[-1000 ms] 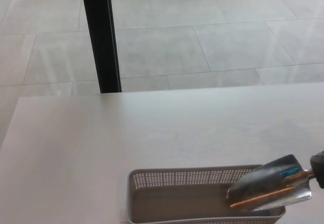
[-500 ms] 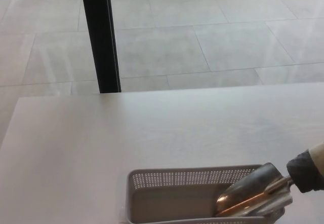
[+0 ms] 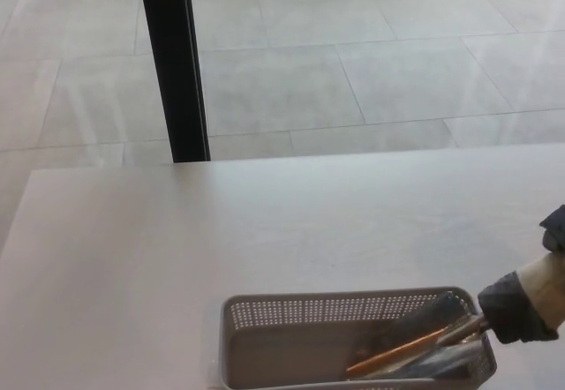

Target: A garden tool is kept on the righthand side and a container is kept on the lefthand side on a desk infront of the robot. the robot uses its right hand to pick up the garden tool and makes a scooping motion inside the container

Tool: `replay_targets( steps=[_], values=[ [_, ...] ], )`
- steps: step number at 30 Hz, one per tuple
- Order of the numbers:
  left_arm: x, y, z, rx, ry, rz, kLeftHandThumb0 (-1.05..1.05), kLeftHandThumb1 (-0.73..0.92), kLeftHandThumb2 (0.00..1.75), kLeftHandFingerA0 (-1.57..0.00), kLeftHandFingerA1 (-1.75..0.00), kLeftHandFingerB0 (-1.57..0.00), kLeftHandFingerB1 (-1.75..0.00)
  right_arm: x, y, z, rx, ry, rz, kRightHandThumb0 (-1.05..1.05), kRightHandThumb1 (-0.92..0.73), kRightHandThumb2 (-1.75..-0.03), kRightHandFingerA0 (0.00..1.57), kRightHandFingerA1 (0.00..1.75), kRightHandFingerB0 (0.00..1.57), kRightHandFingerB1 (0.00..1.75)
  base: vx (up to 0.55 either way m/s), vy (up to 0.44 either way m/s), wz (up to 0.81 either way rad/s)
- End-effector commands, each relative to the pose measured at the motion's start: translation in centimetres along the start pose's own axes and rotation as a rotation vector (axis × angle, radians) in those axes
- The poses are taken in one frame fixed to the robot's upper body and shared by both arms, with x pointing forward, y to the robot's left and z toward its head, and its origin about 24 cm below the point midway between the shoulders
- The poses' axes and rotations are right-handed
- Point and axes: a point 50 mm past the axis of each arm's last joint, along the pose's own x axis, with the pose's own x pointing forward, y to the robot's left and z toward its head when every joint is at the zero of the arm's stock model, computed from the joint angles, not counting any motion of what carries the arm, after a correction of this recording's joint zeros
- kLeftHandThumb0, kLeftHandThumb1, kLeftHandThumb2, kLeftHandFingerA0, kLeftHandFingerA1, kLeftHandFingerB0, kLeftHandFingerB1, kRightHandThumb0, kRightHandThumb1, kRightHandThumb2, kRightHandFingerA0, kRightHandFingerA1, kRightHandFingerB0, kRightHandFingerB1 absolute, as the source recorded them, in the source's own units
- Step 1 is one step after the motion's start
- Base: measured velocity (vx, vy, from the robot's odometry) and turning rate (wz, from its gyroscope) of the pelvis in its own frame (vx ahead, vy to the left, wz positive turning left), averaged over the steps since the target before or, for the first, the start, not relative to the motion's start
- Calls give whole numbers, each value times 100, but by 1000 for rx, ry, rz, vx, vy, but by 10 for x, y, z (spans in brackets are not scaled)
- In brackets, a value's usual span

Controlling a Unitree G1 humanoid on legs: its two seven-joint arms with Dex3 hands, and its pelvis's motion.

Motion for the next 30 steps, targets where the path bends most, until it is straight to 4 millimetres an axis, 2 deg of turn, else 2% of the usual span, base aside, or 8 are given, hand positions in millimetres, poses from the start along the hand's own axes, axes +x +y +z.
replay_targets(
  steps=[1,5,6,8,11,23,25,30],
  values=[
    [0,4,0,43,6,27,-36,51,88,-50,-64,-29,-51,3,39,58,145,49,330,-24,-60,-80,83,171,88,91,0,0,0],
    [0,4,-1,11,15,28,-37,51,88,-47,-62,-26,-51,9,41,71,180,52,323,-22,-55,-90,105,168,74,133,0,0,0],
    [0,4,-2,30,14,18,-35,51,88,-44,-61,-26,-50,13,42,78,197,50,325,-31,-59,-77,81,175,69,149,0,0,0],
    [0,3,-3,9,19,28,-36,51,88,-48,-63,-29,-52,17,41,89,233,61,315,-22,-56,-81,109,173,69,140,0,0,0],
    [0,3,-3,22,17,22,-35,51,89,-52,-66,-29,-52,20,42,99,285,69,330,-24,-60,-73,83,175,75,135,0,0,0],
    [-2,13,-9,-17,33,39,-33,49,87,-48,-64,-28,-52,14,55,124,385,151,286,-25,-58,-77,81,174,77,125,0,0,0],
    [-3,13,-8,18,25,33,-35,51,88,-48,-64,-27,-51,12,56,123,414,183,280,-25,-63,-72,90,167,85,68,0,0,0],
    [-2,12,-7,16,19,30,-34,50,87,-47,-63,-28,-52,6,58,124,569,289,250,-23,-65,-77,89,170,89,90,0,0,0]
  ],
)
